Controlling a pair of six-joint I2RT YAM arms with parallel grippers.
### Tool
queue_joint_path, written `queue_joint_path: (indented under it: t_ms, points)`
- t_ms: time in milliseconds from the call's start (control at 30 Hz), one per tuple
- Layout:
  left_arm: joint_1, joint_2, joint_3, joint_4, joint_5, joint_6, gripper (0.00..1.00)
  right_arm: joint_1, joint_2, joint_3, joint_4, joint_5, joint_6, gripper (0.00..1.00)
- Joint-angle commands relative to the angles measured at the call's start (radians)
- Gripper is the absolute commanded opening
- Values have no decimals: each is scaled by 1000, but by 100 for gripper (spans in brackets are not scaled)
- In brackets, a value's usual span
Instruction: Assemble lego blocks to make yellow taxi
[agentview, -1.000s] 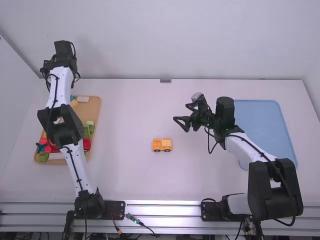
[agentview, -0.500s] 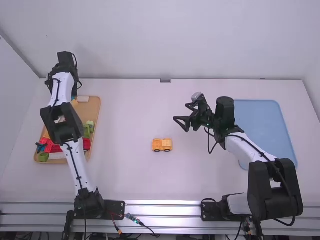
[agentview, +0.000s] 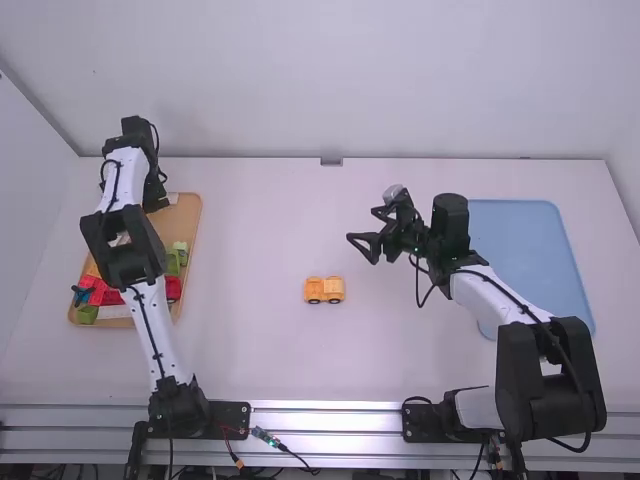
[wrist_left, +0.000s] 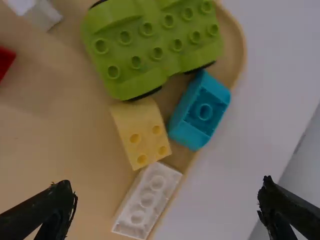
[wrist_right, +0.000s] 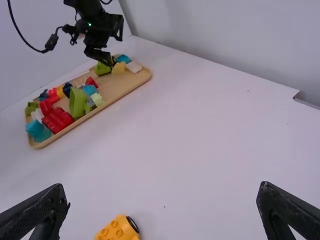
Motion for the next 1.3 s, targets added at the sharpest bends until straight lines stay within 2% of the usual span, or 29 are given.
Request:
queue_joint_path:
  t_ms: [0,67,167,333,500,533,567,700,1000,1200,1267]
  points:
    - [-16,21,-24,-10,0,-114,98,-3,-12,2,0,-10,2,100]
    - [-17,21,-33,-11,28,-156,97,-3,-12,2,0,-10,2,100]
    - [-6,21,-45,-16,87,-216,86,-3,-12,2,0,-10,2,100]
    - [-3,21,-71,29,104,-232,99,-3,-12,2,0,-10,2,100]
    - [13,21,-77,63,109,-56,99,-3,-12,2,0,-9,2,100]
    - [16,21,-76,71,116,-14,99,-3,-12,2,0,-10,2,100]
    - [26,21,-76,79,121,22,94,-3,-12,2,0,-9,2,100]
    - [32,21,-76,64,143,9,88,-3,-12,2,0,-10,2,100]
    - [16,21,-76,29,97,-48,86,-3,-12,2,-1,-10,2,100]
    - [23,21,-76,85,100,89,85,-3,-12,2,-3,-10,2,100]
    - [24,21,-76,143,105,217,80,-3,-12,2,-3,-10,2,100]
